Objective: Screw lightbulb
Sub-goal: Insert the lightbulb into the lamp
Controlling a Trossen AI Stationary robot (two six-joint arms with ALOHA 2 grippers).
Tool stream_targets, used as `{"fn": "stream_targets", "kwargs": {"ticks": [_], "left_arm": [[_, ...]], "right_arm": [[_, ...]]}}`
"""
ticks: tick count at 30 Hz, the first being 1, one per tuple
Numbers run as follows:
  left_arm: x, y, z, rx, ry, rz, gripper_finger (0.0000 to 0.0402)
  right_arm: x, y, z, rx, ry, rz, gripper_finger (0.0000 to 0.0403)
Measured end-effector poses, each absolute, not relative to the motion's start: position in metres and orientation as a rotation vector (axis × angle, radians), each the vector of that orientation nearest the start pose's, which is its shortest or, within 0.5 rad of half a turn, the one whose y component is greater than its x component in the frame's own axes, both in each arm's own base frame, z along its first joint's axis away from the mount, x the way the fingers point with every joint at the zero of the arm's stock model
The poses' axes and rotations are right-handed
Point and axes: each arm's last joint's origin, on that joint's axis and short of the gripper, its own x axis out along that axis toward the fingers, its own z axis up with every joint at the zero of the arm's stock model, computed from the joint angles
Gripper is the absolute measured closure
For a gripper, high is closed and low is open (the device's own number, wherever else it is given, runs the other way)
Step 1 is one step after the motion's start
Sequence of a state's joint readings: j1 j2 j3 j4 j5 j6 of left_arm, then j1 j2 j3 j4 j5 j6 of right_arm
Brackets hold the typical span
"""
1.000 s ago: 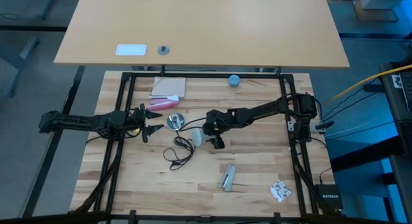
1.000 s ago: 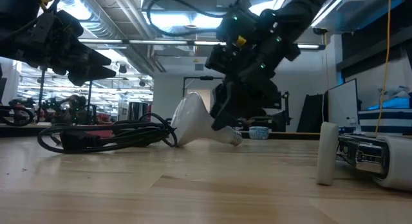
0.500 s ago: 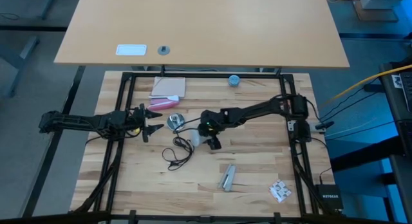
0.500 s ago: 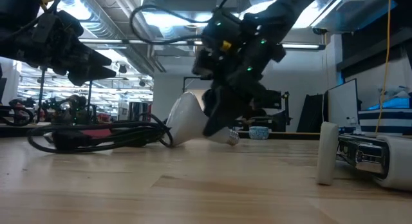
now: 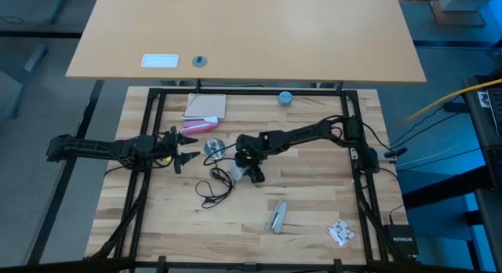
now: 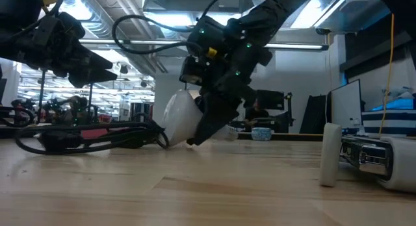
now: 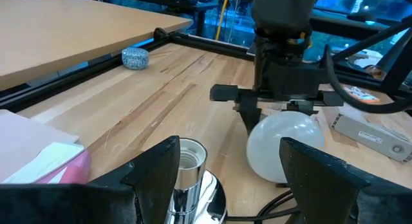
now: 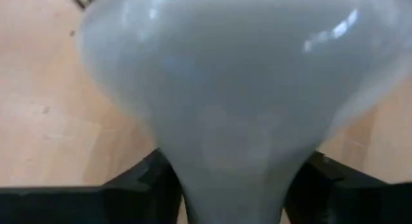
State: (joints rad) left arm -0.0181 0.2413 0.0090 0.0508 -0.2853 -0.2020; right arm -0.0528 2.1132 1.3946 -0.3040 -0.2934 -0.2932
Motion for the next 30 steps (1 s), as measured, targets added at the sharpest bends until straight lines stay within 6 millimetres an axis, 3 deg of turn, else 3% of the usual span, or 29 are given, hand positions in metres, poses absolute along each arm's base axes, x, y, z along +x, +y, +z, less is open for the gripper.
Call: {"fn": "stream_targets", "kwargs": {"ticks": [2,7,30], "left_arm": [[0.11,0.0062,0.1514,-0.173,0.152,0.283,0.0144],[0.1102,0.0062,0.151,-0.172,0.157,0.284,0.0144],[0.1106,0.0049,0.1509,-0.248,0.152,0.249,0.0144]], "right_arm": [[0.4299,-0.014,0.1322,-0.086,0.961,0.375,0.0235],[0.4307,-0.014,0.1328,-0.095,0.949,0.381,0.0243],[0.4367,-0.0193,0.1382,-0.146,0.879,0.383,0.0245]]}}
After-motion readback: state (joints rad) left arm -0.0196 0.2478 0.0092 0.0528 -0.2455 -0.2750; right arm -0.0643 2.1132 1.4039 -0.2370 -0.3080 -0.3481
